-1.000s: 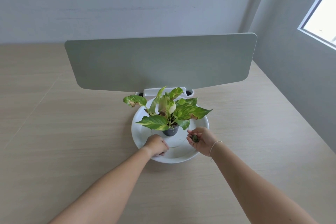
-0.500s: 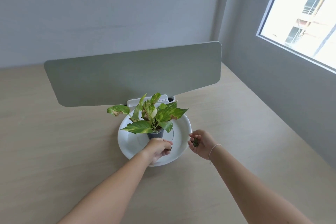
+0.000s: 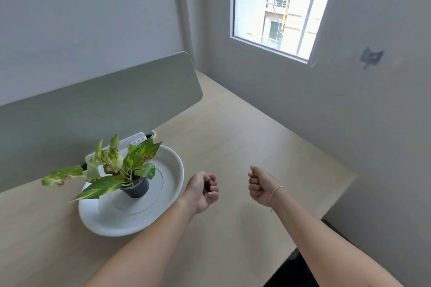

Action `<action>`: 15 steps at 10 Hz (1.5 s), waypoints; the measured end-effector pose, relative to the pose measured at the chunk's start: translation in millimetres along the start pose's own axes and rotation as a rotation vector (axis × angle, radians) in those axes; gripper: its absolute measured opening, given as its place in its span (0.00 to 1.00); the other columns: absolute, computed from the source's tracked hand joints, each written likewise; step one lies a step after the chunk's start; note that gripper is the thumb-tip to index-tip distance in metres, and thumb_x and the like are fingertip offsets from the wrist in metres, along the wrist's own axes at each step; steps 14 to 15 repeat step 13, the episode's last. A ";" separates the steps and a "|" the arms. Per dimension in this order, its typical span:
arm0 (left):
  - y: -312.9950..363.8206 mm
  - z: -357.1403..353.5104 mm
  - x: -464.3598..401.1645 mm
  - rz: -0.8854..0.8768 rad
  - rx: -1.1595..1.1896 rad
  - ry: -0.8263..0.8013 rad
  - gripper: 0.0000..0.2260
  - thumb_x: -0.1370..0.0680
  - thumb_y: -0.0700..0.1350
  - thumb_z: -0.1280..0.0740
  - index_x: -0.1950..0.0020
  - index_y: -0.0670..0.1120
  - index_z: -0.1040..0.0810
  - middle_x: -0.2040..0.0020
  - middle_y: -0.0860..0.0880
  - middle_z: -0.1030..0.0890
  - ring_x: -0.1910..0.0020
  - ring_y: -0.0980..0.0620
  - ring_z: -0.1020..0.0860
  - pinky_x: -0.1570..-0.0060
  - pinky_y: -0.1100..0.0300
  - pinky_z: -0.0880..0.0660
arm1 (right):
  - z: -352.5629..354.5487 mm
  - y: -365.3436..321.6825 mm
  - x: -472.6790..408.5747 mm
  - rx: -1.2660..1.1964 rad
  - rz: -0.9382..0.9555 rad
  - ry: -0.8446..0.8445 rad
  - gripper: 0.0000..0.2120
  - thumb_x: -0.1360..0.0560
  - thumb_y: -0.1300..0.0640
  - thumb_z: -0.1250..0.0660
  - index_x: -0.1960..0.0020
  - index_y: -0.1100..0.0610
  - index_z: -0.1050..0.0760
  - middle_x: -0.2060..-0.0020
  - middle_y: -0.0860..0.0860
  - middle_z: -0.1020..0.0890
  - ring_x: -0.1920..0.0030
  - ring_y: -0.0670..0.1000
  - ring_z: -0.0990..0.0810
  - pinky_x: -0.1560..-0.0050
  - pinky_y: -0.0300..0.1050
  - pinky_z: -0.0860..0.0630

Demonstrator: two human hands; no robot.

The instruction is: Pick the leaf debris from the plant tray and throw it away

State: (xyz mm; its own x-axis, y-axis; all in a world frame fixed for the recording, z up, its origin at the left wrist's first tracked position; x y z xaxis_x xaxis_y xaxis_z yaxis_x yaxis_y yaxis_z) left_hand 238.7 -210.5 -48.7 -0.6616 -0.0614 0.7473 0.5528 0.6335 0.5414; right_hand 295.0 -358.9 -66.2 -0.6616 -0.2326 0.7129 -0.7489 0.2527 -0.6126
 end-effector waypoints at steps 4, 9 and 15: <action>-120.8 -144.4 -16.5 0.158 -0.376 -0.241 0.12 0.24 0.35 0.48 0.59 0.40 0.25 0.72 0.47 0.26 0.77 0.53 0.28 0.78 0.67 0.29 | 201.9 9.9 56.7 -0.421 0.136 0.379 0.13 0.22 0.57 0.45 0.64 0.58 0.31 0.73 0.50 0.35 0.74 0.48 0.36 0.80 0.31 0.36; -233.7 -224.1 -1.1 0.221 -0.825 -0.517 0.28 0.18 0.55 0.48 0.21 0.45 0.50 0.21 0.43 0.47 0.22 0.45 0.48 0.24 0.52 0.52 | 311.9 61.4 102.0 -0.555 0.172 0.535 0.28 0.23 0.42 0.45 0.29 0.57 0.33 0.29 0.57 0.32 0.26 0.56 0.38 0.29 0.48 0.42; -223.3 -224.7 2.5 0.170 -0.835 -0.520 0.27 0.18 0.55 0.49 0.21 0.46 0.49 0.21 0.44 0.46 0.22 0.45 0.47 0.24 0.51 0.49 | 310.5 59.4 103.3 -0.404 0.160 0.514 0.30 0.24 0.38 0.47 0.25 0.48 0.40 0.24 0.51 0.39 0.23 0.54 0.47 0.25 0.57 0.58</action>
Point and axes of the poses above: each hand's wrist, its own x-axis away from the middle knuckle, its own z-axis out of the back of the hand, y = z × x, the point moved 10 cm from there along -x, towards the middle knuckle
